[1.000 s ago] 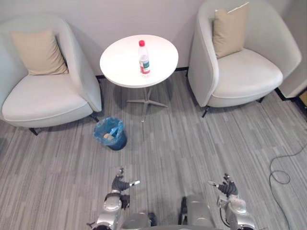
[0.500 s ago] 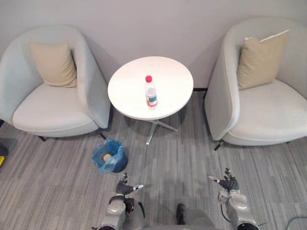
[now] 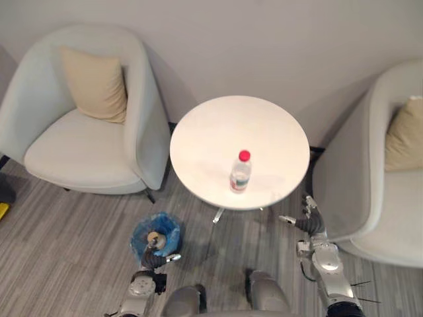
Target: Gather rubbish on tea table into small bin, then transfer packed bag to large trash can.
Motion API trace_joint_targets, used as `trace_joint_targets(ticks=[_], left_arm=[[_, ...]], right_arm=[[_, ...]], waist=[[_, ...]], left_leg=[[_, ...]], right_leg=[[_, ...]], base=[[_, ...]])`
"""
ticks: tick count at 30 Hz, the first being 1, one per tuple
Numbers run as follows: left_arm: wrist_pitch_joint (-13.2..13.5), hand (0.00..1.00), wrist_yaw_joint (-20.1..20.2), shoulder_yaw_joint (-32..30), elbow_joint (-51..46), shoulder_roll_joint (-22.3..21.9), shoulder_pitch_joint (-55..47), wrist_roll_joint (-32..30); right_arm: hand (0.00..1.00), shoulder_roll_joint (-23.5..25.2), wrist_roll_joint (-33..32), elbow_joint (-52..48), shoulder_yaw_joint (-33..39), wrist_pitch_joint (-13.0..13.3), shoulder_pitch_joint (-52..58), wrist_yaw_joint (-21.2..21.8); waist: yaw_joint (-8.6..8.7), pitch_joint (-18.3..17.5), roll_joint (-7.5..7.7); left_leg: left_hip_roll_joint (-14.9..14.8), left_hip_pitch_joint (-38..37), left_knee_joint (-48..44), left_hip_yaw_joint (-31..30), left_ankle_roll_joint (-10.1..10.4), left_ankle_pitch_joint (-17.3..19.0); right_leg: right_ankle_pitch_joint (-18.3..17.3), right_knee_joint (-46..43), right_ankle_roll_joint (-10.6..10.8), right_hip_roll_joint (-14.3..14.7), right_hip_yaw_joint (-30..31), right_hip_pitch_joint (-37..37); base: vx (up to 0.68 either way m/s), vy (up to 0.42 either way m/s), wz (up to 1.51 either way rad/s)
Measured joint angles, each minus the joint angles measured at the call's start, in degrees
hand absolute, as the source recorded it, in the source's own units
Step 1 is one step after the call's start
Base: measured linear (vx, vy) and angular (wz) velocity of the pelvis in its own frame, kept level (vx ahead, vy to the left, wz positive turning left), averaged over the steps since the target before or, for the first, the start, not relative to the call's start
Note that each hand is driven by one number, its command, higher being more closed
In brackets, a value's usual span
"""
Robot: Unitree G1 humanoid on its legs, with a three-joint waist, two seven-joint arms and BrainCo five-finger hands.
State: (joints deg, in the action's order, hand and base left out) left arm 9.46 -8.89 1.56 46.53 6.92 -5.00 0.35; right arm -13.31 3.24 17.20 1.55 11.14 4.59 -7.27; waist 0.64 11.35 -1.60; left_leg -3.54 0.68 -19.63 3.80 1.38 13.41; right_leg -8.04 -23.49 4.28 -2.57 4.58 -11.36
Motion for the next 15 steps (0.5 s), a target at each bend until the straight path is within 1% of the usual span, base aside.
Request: trace_joint_targets(ticks=[1, 2, 4, 6, 8, 11, 13, 14, 15], left_arm=[[0.0, 0.0, 0.0, 0.0, 0.0, -0.2, -0.4, 0.0], [0.0, 0.0, 0.1, 0.0, 0.0, -0.3, -0.9, 0.0], [0.0, 0.0, 0.1, 0.0, 0.0, -0.5, -1.0, 0.0], [0.5, 0.0, 0.1, 0.0, 0.0, -0.5, -1.3, 0.0], [0.9, 0.0, 0.1, 0.0, 0.0, -0.4, -1.9, 0.0], [0.9, 0.0, 0.1, 0.2, 0.0, -0.4, -2.2, -0.1], [0.9, 0.0, 0.1, 0.2, 0.1, -0.4, -3.0, -0.2], [0.9, 0.0, 0.1, 0.2, 0.2, -0.4, -3.1, -0.5], [0.9, 0.0, 0.1, 0.3, 0.2, -0.4, -3.0, -0.5]], right_arm=[[0.0, -0.5, 0.5, -1.2, -0.7, 0.1, 0.0, 0.1], [0.0, -1.2, 1.9, -3.2, -1.6, 0.3, 0.0, 0.3], [0.0, -2.2, 3.6, -5.2, -2.1, 1.3, 0.9, 1.3], [0.0, -3.2, 4.5, -5.3, -2.8, 1.8, 1.3, 2.1], [0.0, -3.5, 6.0, -5.3, -4.2, 2.0, 0.7, 2.4], [0.0, -3.5, 6.4, -4.5, -6.1, 2.0, -0.6, 2.5], [0.0, -3.5, 6.4, -3.8, -6.9, 2.0, -1.7, 2.3], [0.0, -3.4, 6.4, -1.8, -7.0, 2.0, -3.4, 2.2], [0.0, -3.4, 6.4, -0.3, -7.0, 2.0, -4.8, 1.9]], waist=[[0.0, -0.1, -0.37], [0.34, -0.3, -0.66], [0.43, -0.4, -0.8], [0.29, -0.6, -0.91], [0.12, -1.3, -1.23], [0.0, -1.5, -1.4], [-0.02, -1.6, -1.73], [-0.19, -1.7, -1.92], [-0.37, -1.8, -1.92]], left_leg=[[-0.4, -0.4, 0.8, -0.1, 0.2, -0.1], [-0.7, -1.5, 2.6, -0.7, 1.3, -0.8], [-1.2, -3.0, 3.9, -1.4, 2.3, -1.5], [-1.3, -3.6, 4.0, -2.2, 2.4, -1.6], [-0.9, -3.4, 5.1, -2.6, 2.4, -1.6], [0.5, -2.9, 4.9, -5.1, 2.1, -1.8], [0.9, -2.9, 4.7, -5.6, 2.0, -2.0], [1.4, -2.7, 4.7, -6.4, 1.3, -2.5], [2.0, -2.1, 4.7, -7.1, 1.1, -2.9]], right_leg=[[0.0, 0.4, 0.0, 0.4, -0.3, 0.4], [0.0, 1.2, 0.0, 0.7, -1.2, 1.1], [0.0, 2.9, 0.0, 0.8, -2.2, 3.4], [0.0, 4.9, 0.0, 0.7, -3.1, 5.8], [0.6, 7.7, -0.8, 0.1, -4.4, 7.0], [1.4, 11.2, -0.4, -1.4, -6.5, 9.0], [2.3, 13.0, -0.2, -2.0, -7.8, 10.5], [3.1, 14.1, -0.2, -2.5, -8.8, 11.3], [3.4, 14.6, -0.2, -3.0, -9.5, 11.3]], base=[[0.27, -0.141, 0.02], [0.19, -0.093, 0.1], [0.19, -0.075, 0.22], [0.13, -0.015, 0.25], [0.08, 0.061, 0.27], [0.06, 0.07, 0.41], [0.02, 0.061, 0.37], [0.01, 0.06, 0.42], [0.01, 0.069, 0.47]])
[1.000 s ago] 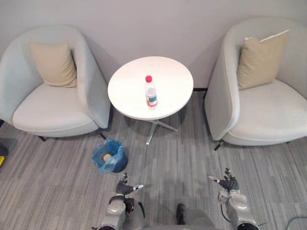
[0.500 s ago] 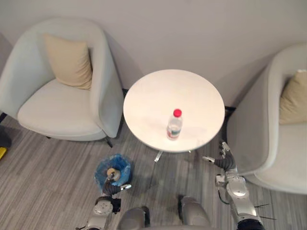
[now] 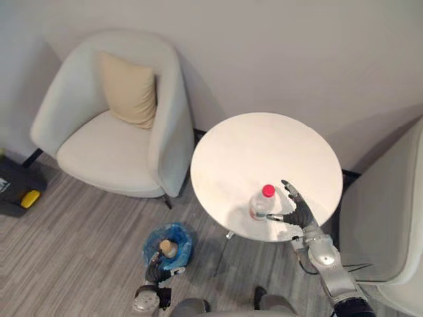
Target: Gather rubbish on tea table into small bin, then transfer packed bag to large trash can.
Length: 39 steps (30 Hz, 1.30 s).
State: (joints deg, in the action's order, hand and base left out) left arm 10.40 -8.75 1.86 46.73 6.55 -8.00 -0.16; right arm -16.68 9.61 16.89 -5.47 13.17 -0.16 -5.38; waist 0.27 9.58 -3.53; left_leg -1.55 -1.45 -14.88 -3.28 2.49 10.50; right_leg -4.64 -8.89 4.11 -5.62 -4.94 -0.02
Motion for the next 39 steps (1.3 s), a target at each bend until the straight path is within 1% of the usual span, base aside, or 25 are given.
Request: trace_joint_targets(ticks=[2, 3, 5, 6, 9, 10, 13, 15, 16, 19, 21, 24, 25, 26, 27, 28, 29, 30, 31, 32, 33, 34, 35, 37, 39], left_arm=[[0.0, 0.0, 0.0, 0.4, 0.0, 0.1, 0.0, -0.3], [0.0, 0.0, 0.0, 0.7, 0.0, 0.1, 0.0, -0.4], [0.0, 0.0, 0.1, 1.0, 0.0, 0.3, -0.1, -0.5], [0.0, 0.0, 0.1, 1.1, 0.0, 0.3, -0.2, -0.5], [0.1, 0.0, 0.1, 1.7, -0.1, 0.3, -0.4, -0.4], [0.2, 0.0, 0.0, 2.4, -0.2, 0.3, -0.4, -0.4], [0.2, 0.0, -0.1, 2.5, -1.1, 0.3, -0.4, 0.0], [0.2, 0.0, -0.1, 2.6, -1.2, 0.2, -0.5, 0.6], [0.1, 0.0, -0.1, 2.6, -1.3, 0.2, -0.5, 0.6], [0.1, 0.0, -0.2, 2.5, -1.5, 0.2, -0.8, 0.6], [0.1, 0.0, -0.3, 2.3, -1.5, -0.2, -0.8, 0.6], [0.1, 0.0, -0.3, 2.3, -1.7, -0.4, -0.8, 0.6], [0.1, 0.0, -0.3, 2.3, -1.8, -0.6, -0.8, 0.6], [0.1, 0.0, -0.3, 2.5, -1.8, -1.0, -0.7, 0.6], [0.2, 0.0, -0.3, 2.6, -1.8, -1.6, -0.7, 0.6], [0.1, 0.0, -0.3, 2.8, -1.8, -1.8, -0.5, 0.6], [0.1, 0.0, -0.3, 3.4, -1.8, -2.2, 0.0, 0.6], [0.1, 0.0, -0.3, 3.7, -1.7, -2.9, 0.6, 0.6], [0.1, 0.0, -0.3, 3.7, -1.8, -3.3, 0.8, 0.6], [0.1, 0.0, -0.3, 4.0, -1.8, -4.0, 1.2, 0.5], [0.1, 0.0, -0.3, 5.0, -1.8, -4.0, 1.2, 0.5], [0.1, 0.0, -0.3, 5.4, -1.7, -4.0, 1.2, 0.5], [0.2, 0.0, -0.2, 6.0, -1.8, -3.9, 1.1, 0.2], [0.2, 0.0, -0.2, 6.2, -1.7, -3.4, 1.1, -0.2], [0.2, 0.0, -0.2, 6.6, -1.7, -2.4, 1.0, -0.6]], right_arm=[[0.0, 0.1, 0.0, 2.5, 0.0, 0.0, -2.4, -0.5], [1.0, 0.2, 0.0, 4.8, 0.0, -0.1, -4.2, -1.1], [1.0, 0.7, -0.1, 7.4, 0.0, -0.3, -6.9, -2.2], [1.0, 0.7, -0.2, 9.2, 0.1, -0.3, -9.2, -2.5], [1.0, 0.6, -1.3, 16.1, 0.3, -0.7, -17.1, -4.4], [1.0, 0.6, -2.9, 19.0, 0.8, -1.0, -20.9, -5.1], [1.0, 0.0, -5.7, 21.7, 1.3, -1.5, -27.3, -6.9], [1.0, -0.2, -7.3, 21.7, 1.4, -1.7, -28.1, -7.0], [1.0, -0.3, -8.0, 21.7, 1.3, -1.9, -28.1, -7.0], [1.0, 0.4, -8.0, 21.6, 1.1, -2.0, -28.1, -7.0], [1.0, 0.6, -7.9, 17.8, 1.2, -2.4, -25.9, -7.2], [1.0, 0.7, -6.8, 6.1, 1.4, -2.3, -18.4, -8.2], [1.0, 0.7, -6.7, 2.8, 1.6, -2.2, -16.5, -8.5], [1.0, 1.1, -6.3, -0.4, 2.2, -2.2, -14.4, -8.6], [1.0, 1.9, -5.1, -3.0, 2.7, -2.0, -12.9, -9.1], [1.0, 2.3, -4.7, -4.2, 2.8, -1.7, -12.2, -9.4], [1.0, 2.7, -4.3, -5.9, 3.0, -0.7, -10.9, -9.7], [1.0, 2.7, -4.0, -7.1, 2.6, -0.2, -10.1, -9.7], [1.0, 2.8, -3.3, -7.4, 2.5, 0.1, -9.8, -9.7], [1.0, 2.9, -2.2, -8.3, 1.9, 0.2, -9.1, -9.7], [1.0, 2.8, -1.6, -9.4, 0.9, 0.2, -8.4, -9.6], [1.0, 2.8, -1.2, -9.8, 0.6, 0.5, -8.0, -9.5], [1.0, 2.8, 0.2, -11.8, -0.2, 0.6, -6.4, -9.3], [1.0, 4.1, 1.4, -13.4, -1.2, 1.2, -4.9, -8.9], [1.0, 5.9, 2.3, -14.1, -2.0, 1.6, -3.0, -8.2]], waist=[[-0.71, 0.0, -0.13], [-1.29, 0.0, -0.42], [-1.34, 0.0, -0.4], [-1.37, 0.2, -0.67], [-1.65, 1.1, -1.52], [-2.3, 1.6, -2.17], [-3.15, 4.2, -2.51], [-3.57, 4.9, -2.5], [-4.32, 4.9, -2.45], [-4.22, 5.6, -2.44], [-4.14, 5.8, -2.51], [-3.68, 5.8, -2.5], [-3.14, 5.8, -2.5], [-1.94, 5.8, -2.53], [-0.99, 5.8, -2.53], [-0.84, 5.8, -2.51], [-0.88, 5.8, -2.43], [-0.9, 5.7, -2.37], [-0.86, 5.8, -2.33], [-0.88, 5.8, -2.32], [-0.87, 5.7, -2.35], [-0.84, 5.6, -2.32], [-1.25, 5.3, -2.02], [-1.29, 5.1, -1.6], [-1.23, 4.8, -0.23]], left_leg=[[0.8, 0.9, 0.0, -0.9, 0.0, -0.4], [1.0, 1.5, 0.0, -1.4, -0.1, -0.5], [1.7, 2.5, 0.0, -2.3, -0.5, -1.4], [2.1, 2.9, 0.2, -3.0, -0.6, -1.9], [2.7, 3.9, 0.6, -3.4, -0.9, -2.9], [2.7, 5.0, 0.9, -3.6, -1.0, -3.1], [2.8, 7.8, 1.3, -4.3, -1.3, -3.4], [2.8, 8.1, 3.0, -4.6, -1.2, -4.4], [2.8, 8.4, 4.6, -4.6, -1.1, -5.9], [2.8, 8.8, 5.2, -4.7, -0.9, -6.6], [2.7, 9.2, 6.2, -4.9, -0.6, -6.9], [2.9, 9.0, 7.9, -7.0, -0.2, -7.5], [3.1, 8.9, 8.6, -8.4, -0.2, -7.9], [3.6, 8.7, 9.5, -10.8, 0.1, -8.4], [3.6, 8.6, 10.4, -11.9, -0.2, -9.5], [3.6, 8.6, 10.8, -11.8, -0.4, -9.7], [3.2, 8.9, 11.3, -9.1, -1.3, -9.7], [1.5, 8.9, 11.5, -2.0, -5.0, -9.9], [0.7, 8.9, 11.3, 2.3, -6.8, -9.8], [-1.3, 8.8, 9.9, 11.1, -8.6, -9.3], [-3.4, 8.7, 8.2, 17.9, -8.6, -9.3], [-3.9, 8.7, 7.5, 19.6, -8.5, -9.3], [-3.4, 8.7, 6.2, 19.8, -6.9, -9.0], [-2.8, 8.9, 4.8, 18.4, -3.4, -8.2], [-1.4, 9.3, 1.8, 17.6, -3.0, -5.7]], right_leg=[[0.4, 0.8, 0.5, -0.8, -0.7, 0.0], [1.1, 1.4, 0.4, -1.0, -1.7, 0.0], [1.5, 1.6, 0.4, -1.7, -3.2, 0.0], [2.0, 1.8, 0.9, -2.1, -3.6, 0.0], [3.1, 2.3, 0.8, -2.6, -4.5, -0.6], [3.6, 2.3, 0.9, -2.5, -4.6, -1.8], [3.7, 2.3, 1.2, -2.5, -5.1, -4.4], [4.3, 2.2, 1.0, -2.5, -5.7, -5.2], [5.0, 2.2, 0.8, -2.5, -5.8, -6.1], [5.4, 2.1, 0.8, -2.5, -5.8, -6.7], [5.6, 2.0, 0.7, -2.5, -5.6, -7.4], [5.1, 2.0, 0.8, -3.0, -7.1, -7.1], [4.8, 1.7, 0.8, -3.3, -8.2, -6.8], [3.9, 0.8, 0.8, -3.9, -10.3, -6.1], [2.9, -0.7, 0.9, -4.6, -12.6, -5.8], [2.2, -1.4, 0.9, -4.9, -13.6, -5.7], [1.5, -2.6, 0.8, -5.8, -15.7, -5.5], [0.6, -3.7, 1.0, -6.8, -17.6, -4.9], [0.1, -4.3, 1.3, -7.7, -18.7, -4.4], [-0.9, -5.5, 1.8, -9.0, -20.6, -3.4], [-1.9, -6.6, 2.4, -10.1, -22.5, -2.4], [-2.4, -7.0, 2.8, -10.7, -23.4, -1.9], [-3.0, -7.1, 3.8, -11.7, -24.5, -1.1], [-3.4, -7.1, 4.7, -12.1, -25.3, 0.0], [-4.1, -8.7, 5.9, -14.1, -25.5, 1.1]], base=[[-0.01, 0.047, 0.34], [-0.03, 0.035, 0.27], [-0.05, 0.028, 0.43], [-0.06, 0.022, 0.42], [-0.09, 0.019, 0.18], [-0.14, 0.012, 0.05], [-0.18, -0.01, 0.15], [-0.19, -0.03, 0.24], [-0.22, -0.046, 0.18], [-0.2, -0.032, 0.07], [-0.16, -0.02, 0.02], [-0.11, -0.026, 0.29], [-0.06, -0.04, 0.64], [-0.05, -0.063, 0.96], [-0.04, -0.064, 0.98], [-0.01, -0.05, 0.94], [-0.01, -0.021, 0.94], [0.0, -0.013, 0.97], [0.04, 0.001, 1.02], [0.11, 0.027, 0.99], [0.13, 0.043, 0.94], [0.16, 0.072, 0.78], [0.13, 0.057, 0.48], [0.2, 0.072, 0.4], [0.2, 0.117, 0.32]])
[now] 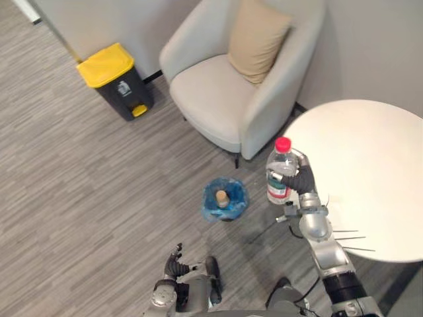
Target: Gather rubbish on tea table into small bin, then transfer packed bag to large trash can.
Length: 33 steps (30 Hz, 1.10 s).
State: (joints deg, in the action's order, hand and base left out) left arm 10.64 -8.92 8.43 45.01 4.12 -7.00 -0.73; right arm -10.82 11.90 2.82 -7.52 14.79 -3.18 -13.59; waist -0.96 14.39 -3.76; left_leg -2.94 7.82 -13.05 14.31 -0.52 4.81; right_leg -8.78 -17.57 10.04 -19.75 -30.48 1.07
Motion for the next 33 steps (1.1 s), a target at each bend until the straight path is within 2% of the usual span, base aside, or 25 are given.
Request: trace_joint_targets(ticks=[1, 2, 3, 4, 5, 6, 7, 9, 10, 11, 12, 14, 17, 19, 21, 22, 24, 26, 28, 31, 33], left_arm=[[0.0, 0.0, 0.1, 0.3, 0.0, 0.5, 0.0, -0.1], [0.0, 0.0, 0.1, 0.9, 0.0, 1.1, 0.0, -0.1], [0.0, 0.0, 0.1, 1.1, 0.0, 1.4, 0.0, -0.1], [0.0, 0.0, 0.1, 1.3, -0.1, 1.8, -0.1, -0.2], [0.0, 0.0, 0.1, 1.7, -0.1, 2.0, -0.2, -0.2], [0.0, 0.0, 0.1, 2.1, -0.2, 2.5, -0.2, -0.2], [0.0, 0.0, 0.1, 2.2, -0.2, 2.7, -0.2, -0.2], [0.1, 0.0, 0.0, 3.4, -0.2, 3.3, 0.4, -0.2], [0.4, 0.0, 0.0, 3.4, -0.2, 3.6, 0.6, -0.2], [0.9, 0.0, 0.0, 3.4, 0.3, 3.3, 1.7, -0.2], [1.3, 0.0, -0.1, 3.5, -0.3, 2.3, 2.4, -0.2], [1.8, 0.0, -0.3, 3.5, -0.7, 1.4, 3.9, -0.2], [2.2, 0.0, -2.0, 3.3, -0.8, 1.3, 8.8, 0.1], [2.3, 0.0, -3.1, 3.2, -1.1, 1.2, 11.0, 0.2], [2.4, 0.0, -4.3, 3.0, -2.0, 1.1, 12.7, 0.5], [2.6, 0.0, -5.7, 1.8, -3.5, 0.8, 15.2, 1.5], [2.8, 0.0, -6.4, 0.7, -5.1, 0.4, 17.0, 2.5], [3.6, 0.0, -7.5, -0.3, -8.1, 0.1, 20.6, 3.6], [3.8, 0.0, -7.8, -1.4, -10.5, -0.6, 22.4, 4.1], [3.9, 0.0, -8.8, -2.6, -14.0, -2.0, 25.5, 5.3], [5.2, 0.0, -9.2, -4.7, -17.8, -2.2, 27.0, 6.0]], right_arm=[[1.0, 0.4, 0.6, 0.0, -0.4, 0.0, 0.6, 0.3], [1.0, 0.6, 1.3, 0.1, -0.4, -0.1, 0.9, 0.3], [1.0, 0.5, 1.6, 0.1, -0.5, -0.1, 0.9, 0.3], [1.0, 0.5, 1.9, 0.3, -0.6, -0.1, 0.9, 0.3], [1.0, 0.3, 2.2, 0.4, -1.3, -0.1, 0.8, 0.3], [1.0, -0.1, 2.5, 0.7, -2.6, 0.0, 0.4, 0.3], [1.0, -0.1, 2.5, 0.9, -3.0, 0.0, 0.3, 0.4], [1.0, -1.0, 5.9, 2.7, -5.0, -0.1, -0.3, 0.5], [1.0, -1.2, 6.3, 3.2, -5.2, -0.1, -0.3, 0.5], [1.0, -2.1, 6.9, 4.6, -5.7, 0.0, -0.9, 0.5], [1.0, -3.4, 7.5, 7.9, -6.4, -0.3, -3.3, 0.5], [1.0, -5.3, 9.3, 11.7, -6.7, -0.8, -7.1, 0.2], [1.0, -7.1, 11.7, 18.0, -6.4, -3.0, -15.3, -1.7], [1.0, -7.2, 12.5, 20.6, -6.4, -4.3, -19.6, -3.3], [1.0, -6.9, 12.7, 21.2, -6.8, -4.7, -23.3, -4.5], [1.0, -6.1, 12.4, 21.2, -7.0, -4.8, -27.8, -5.5], [1.0, -5.8, 12.2, 21.1, -7.1, -5.0, -30.8, -5.8], [1.0, -5.5, 12.2, 20.6, -7.3, -5.1, -36.2, -6.6], [1.0, -5.6, 12.2, 20.3, -7.3, -5.2, -39.2, -7.3], [1.0, -6.9, 11.0, 20.0, -7.2, -6.3, -43.9, -7.7], [1.0, -8.3, 10.5, 20.2, -7.1, -7.2, -45.9, -8.2]], waist=[[0.15, 0.0, 0.34], [0.2, -0.1, 0.82], [0.36, 0.0, 0.94], [0.73, 0.0, 1.13], [1.02, -0.1, 1.38], [1.16, 0.0, 1.46], [1.28, 0.0, 1.44], [1.75, 0.1, 1.62], [1.77, 0.2, 2.03], [2.19, 1.0, 2.26], [2.33, 1.4, 0.69], [2.07, 2.3, -1.23], [1.96, 8.4, -1.66], [1.62, 9.6, -1.59], [1.1, 9.8, -1.67], [0.22, 10.9, -1.75], [0.07, 11.9, -1.71], [-0.15, 13.7, -1.77], [-0.38, 14.7, -1.71], [-1.5, 16.3, -1.59], [-2.26, 16.4, -1.52]], left_leg=[[0.4, 0.0, -2.3, -0.2, -0.3, 2.1], [0.9, -0.1, -4.4, -0.6, -0.8, 3.7], [1.0, -0.2, -5.1, -1.1, -1.0, 4.5], [0.8, -0.6, -5.9, -2.1, -1.4, 5.5], [0.7, -1.0, -5.7, -3.5, -1.4, 5.7], [0.5, -1.6, -4.8, -4.6, -1.3, 5.7], [0.5, -1.7, -4.8, -4.9, -1.3, 5.7], [0.8, -1.7, -5.6, -7.1, -0.6, 5.7], [1.6, -1.4, -6.5, -8.0, 0.0, 6.0], [2.8, -0.2, -9.0, -10.2, 1.5, 7.2], [1.9, 2.4, -11.0, -11.5, 1.9, 7.2], [0.9, 7.3, -12.8, -12.7, 2.1, 7.0], [0.3, 11.4, -14.3, -12.8, 2.9, 6.6], [0.1, 16.2, -17.2, -12.6, 3.1, 6.7], [-0.1, 22.1, -20.8, -11.9, 3.8, 7.2], [-1.2, 28.3, -25.5, -10.6, 4.0, 8.6], [-1.6, 32.7, -29.2, -10.4, 4.3, 9.4], [-2.6, 42.2, -35.6, -10.3, 4.1, 10.5], [-3.4, 48.2, -38.6, -9.7, 4.1, 10.5], [-5.4, 59.3, -44.0, -8.1, 4.1, 10.4], [-6.1, 65.9, -48.1, -8.2, 4.1, 10.3]], right_leg=[[-0.2, -4.3, -0.1, -1.6, 1.8, -0.8], [0.1, -11.7, -2.2, -3.1, 6.4, -4.0], [0.9, -16.3, -4.4, -3.4, 9.9, -6.3], [0.1, -22.5, -5.9, -2.4, 16.6, -10.3], [-3.5, -24.0, -5.3, 0.5, 21.1, -12.5], [-5.8, -23.0, -5.5, 3.4, 24.1, -14.8], [-6.1, -22.5, -5.6, 4.1, 24.6, -15.2], [-5.7, -14.0, -5.6, 8.7, 27.5, -17.5], [-3.9, -11.0, -5.5, 8.8, 27.7, -17.2], [-0.5, -10.5, -4.9, 8.2, 27.1, -17.6], [-0.4, -11.3, -5.1, 8.4, 25.9, -18.9], [-0.2, -11.6, -5.5, 9.0, 24.2, -21.9], [0.0, -14.6, -5.8, 9.0, 23.3, -26.0], [0.0, -17.2, -6.1, 8.9, 23.6, -30.5], [-0.6, -20.4, -7.0, 8.8, 24.4, -36.2], [-1.4, -24.1, -7.9, 8.9, 25.0, -42.1], [-1.9, -27.0, -7.8, 8.9, 25.4, -46.3], [-3.1, -32.9, -7.9, 8.9, 26.0, -55.4], [-3.2, -35.9, -8.0, 8.8, 26.6, -61.5], [-3.6, -41.8, -8.0, 8.7, 28.1, -73.2], [-4.0, -45.9, -7.9, 8.7, 28.6, -79.9]], base=[[0.19, 0.154, 0.2], [0.19, 0.164, 0.18], [0.18, 0.148, 0.26], [0.17, 0.095, 0.41], [0.23, 0.038, 0.53], [0.16, -0.007, 0.43], [0.14, -0.057, 0.47], [0.1, -0.097, 0.67], [0.1, -0.152, 1.01], [0.08, -0.16, 0.95], [0.06, -0.149, 0.81], [0.0, -0.134, 0.42], [-0.12, -0.106, 0.26], [-0.2, -0.068, 0.12], [-0.21, -0.036, -0.01], [-0.24, -0.032, -0.08], [-0.24, -0.029, -0.01], [-0.27, -0.049, 0.11], [-0.23, -0.064, 0.11], [-0.16, -0.089, 0.12], [-0.09, -0.043, 0.09]])
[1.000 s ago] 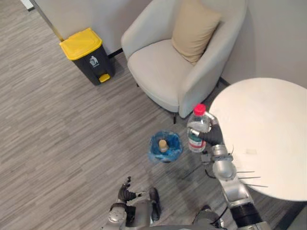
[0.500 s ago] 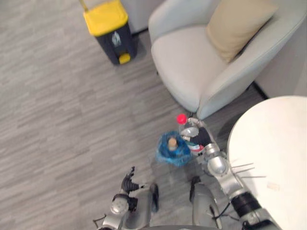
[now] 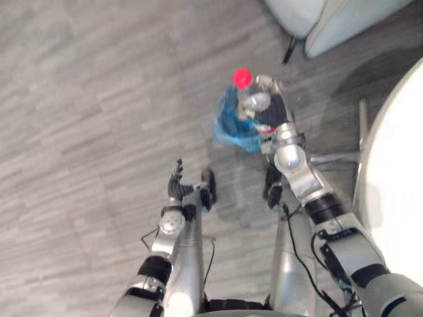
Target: Gather rubbish on tea table into small bin, then transfer packed bag to large trash can.
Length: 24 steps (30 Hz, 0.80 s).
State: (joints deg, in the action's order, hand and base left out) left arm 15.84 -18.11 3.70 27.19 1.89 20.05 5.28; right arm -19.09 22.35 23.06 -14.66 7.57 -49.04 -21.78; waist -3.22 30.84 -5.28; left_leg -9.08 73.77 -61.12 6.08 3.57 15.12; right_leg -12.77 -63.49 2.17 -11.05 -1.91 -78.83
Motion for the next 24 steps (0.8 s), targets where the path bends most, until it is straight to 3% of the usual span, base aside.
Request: trace_joint_targets(ticks=[2, 3, 5, 8, 14, 21, 24], left_arm=[[1.1, 0.0, -0.8, -1.7, -2.0, 0.1, 1.8, 0.4], [1.7, 0.0, -0.9, -2.2, -3.5, 0.2, 2.0, 0.7], [2.3, 0.0, -1.0, -2.4, -5.6, 0.9, 2.1, 1.4], [1.2, 0.0, -1.0, -2.8, -7.7, 1.7, 2.1, 3.2], [0.7, 0.0, -0.8, -2.9, -8.0, 2.5, 2.3, 3.8], [0.7, 0.0, -0.8, -3.5, -7.3, 2.8, 2.3, 3.3], [0.4, 0.0, -0.8, -4.2, -6.2, 3.0, 2.3, 2.3]], right_arm=[[1.0, -1.5, -0.1, 1.2, -0.1, -0.9, -2.1, -1.1], [0.0, -1.9, -0.4, 2.5, -0.3, -1.3, -4.0, -1.5], [0.0, -3.0, -1.7, 4.7, -0.6, -1.5, -6.9, -2.0], [0.0, -4.9, -2.8, 8.1, -1.0, -1.6, -10.3, -2.8], [0.0, -6.1, -4.3, 9.0, -2.1, -1.5, -10.6, -3.4], [0.0, -5.5, 1.0, -8.1, -2.3, -1.1, -2.5, -4.4], [0.0, -3.7, 4.3, -11.4, -2.3, 0.2, 3.6, -4.3]], waist=[[-0.61, 0.1, -0.01], [-0.62, 0.1, -0.01], [-0.7, 0.1, -0.01], [-0.87, 0.0, -0.03], [-0.72, 0.0, 0.01], [-0.24, 0.1, 0.54], [0.13, -0.1, 2.66]], left_leg=[[0.0, 4.7, -3.6, -0.4, -0.3, -0.1], [-0.1, 6.9, -5.0, -0.8, -0.4, 0.0], [0.0, 9.2, -6.2, -1.1, -0.4, 0.0], [0.0, 11.1, -6.7, -1.1, -0.6, 0.1], [-0.2, 11.6, -5.2, -1.2, -0.2, -0.4], [-1.1, 11.0, -5.5, -2.8, 0.0, -0.5], [-1.8, 9.0, -5.0, -2.8, 0.0, -0.4]], right_leg=[[-0.5, -3.7, -0.1, -0.2, 0.6, -4.9], [-0.6, -5.1, -0.1, -0.2, 0.8, -6.9], [-1.0, -6.3, 0.6, -0.2, 0.9, -9.1], [-1.1, -7.1, 0.7, -0.4, 1.1, -11.0], [-1.1, -6.1, 0.6, -0.5, 0.5, -11.5], [-1.3, -5.8, 0.6, 0.2, -1.3, -9.6], [-1.8, -4.8, 0.6, 0.9, -1.5, -7.3]], base=[[-0.07, -0.004, 0.09], [-0.05, 0.016, 0.07], [-0.05, 0.021, 0.09], [-0.07, 0.026, 0.07], [-0.03, 0.021, 0.04], [0.01, 0.008, -0.03], [0.0, 0.021, -0.09]])
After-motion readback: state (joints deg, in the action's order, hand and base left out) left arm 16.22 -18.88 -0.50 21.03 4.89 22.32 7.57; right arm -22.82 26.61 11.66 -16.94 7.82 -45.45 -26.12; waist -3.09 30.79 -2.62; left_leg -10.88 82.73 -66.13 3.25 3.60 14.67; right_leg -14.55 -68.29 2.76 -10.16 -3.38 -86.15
